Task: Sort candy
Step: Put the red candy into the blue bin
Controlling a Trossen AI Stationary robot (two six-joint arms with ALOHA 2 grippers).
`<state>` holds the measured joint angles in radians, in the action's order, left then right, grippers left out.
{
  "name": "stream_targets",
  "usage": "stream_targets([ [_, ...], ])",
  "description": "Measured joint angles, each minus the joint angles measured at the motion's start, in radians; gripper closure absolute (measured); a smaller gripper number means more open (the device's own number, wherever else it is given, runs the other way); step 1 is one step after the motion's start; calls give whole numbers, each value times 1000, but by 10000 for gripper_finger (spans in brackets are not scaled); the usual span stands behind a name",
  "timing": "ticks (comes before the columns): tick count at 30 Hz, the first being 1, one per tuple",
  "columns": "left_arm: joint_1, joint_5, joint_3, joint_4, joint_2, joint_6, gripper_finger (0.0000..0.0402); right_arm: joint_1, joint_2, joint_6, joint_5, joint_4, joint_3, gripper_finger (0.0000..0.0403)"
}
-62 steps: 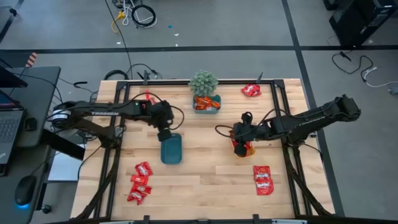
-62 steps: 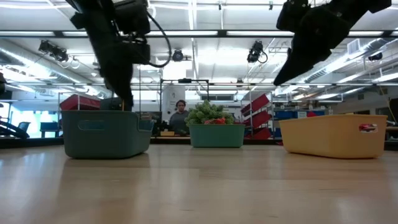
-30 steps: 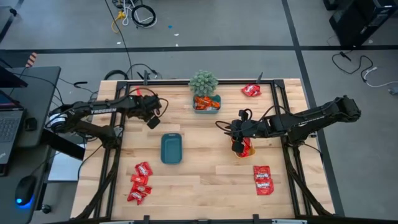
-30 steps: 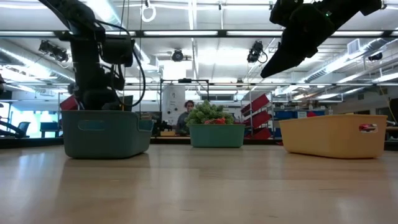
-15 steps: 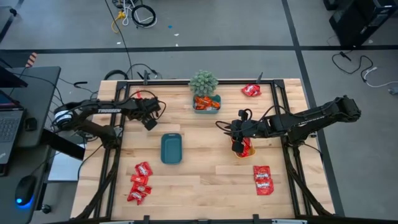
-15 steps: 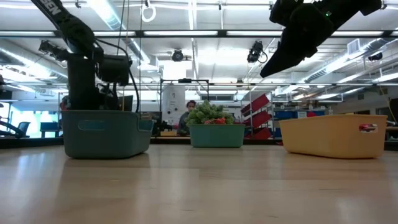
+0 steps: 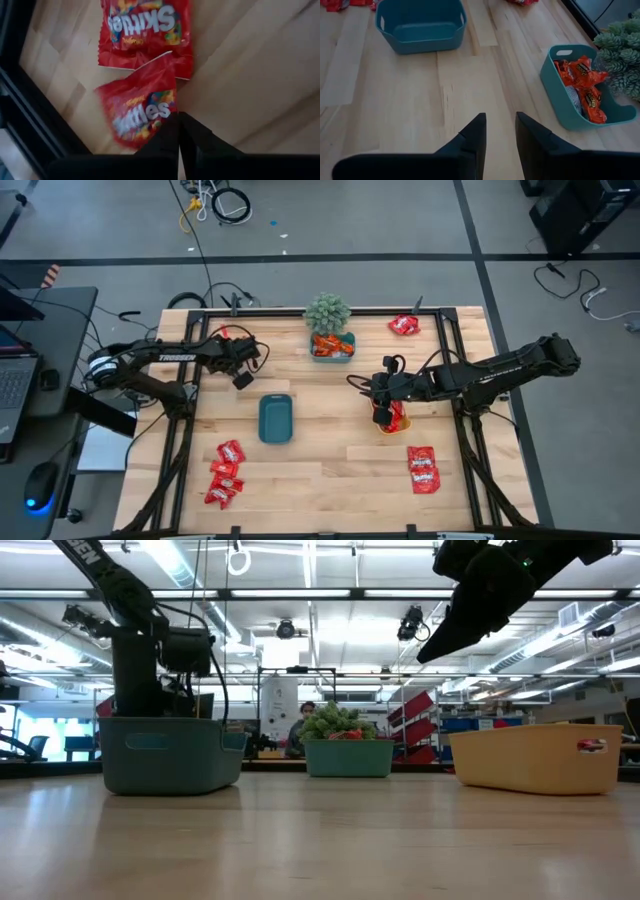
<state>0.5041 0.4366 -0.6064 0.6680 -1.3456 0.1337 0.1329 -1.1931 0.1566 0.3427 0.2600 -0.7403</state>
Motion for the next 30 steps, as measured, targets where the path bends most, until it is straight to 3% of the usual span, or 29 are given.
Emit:
stream_targets([
  [5,-59,5,-114,109,11,0,399,0,0,-3,4,-6,0,321],
  [13,-218,-15,-394,310,11,4,400,0,0,-3,8,-7,0,321],
  [16,-289,-65,-496,361,11,0,401,0,0,-3,8,-7,0,323],
  [18,-338,-150,-544,378,12,-2,401,0,0,-3,8,-7,0,323],
  [23,-465,-316,-576,386,12,3,401,0,0,-4,8,-6,0,325],
  [30,-613,-338,-562,389,11,19,401,0,0,-11,8,-7,0,324],
])
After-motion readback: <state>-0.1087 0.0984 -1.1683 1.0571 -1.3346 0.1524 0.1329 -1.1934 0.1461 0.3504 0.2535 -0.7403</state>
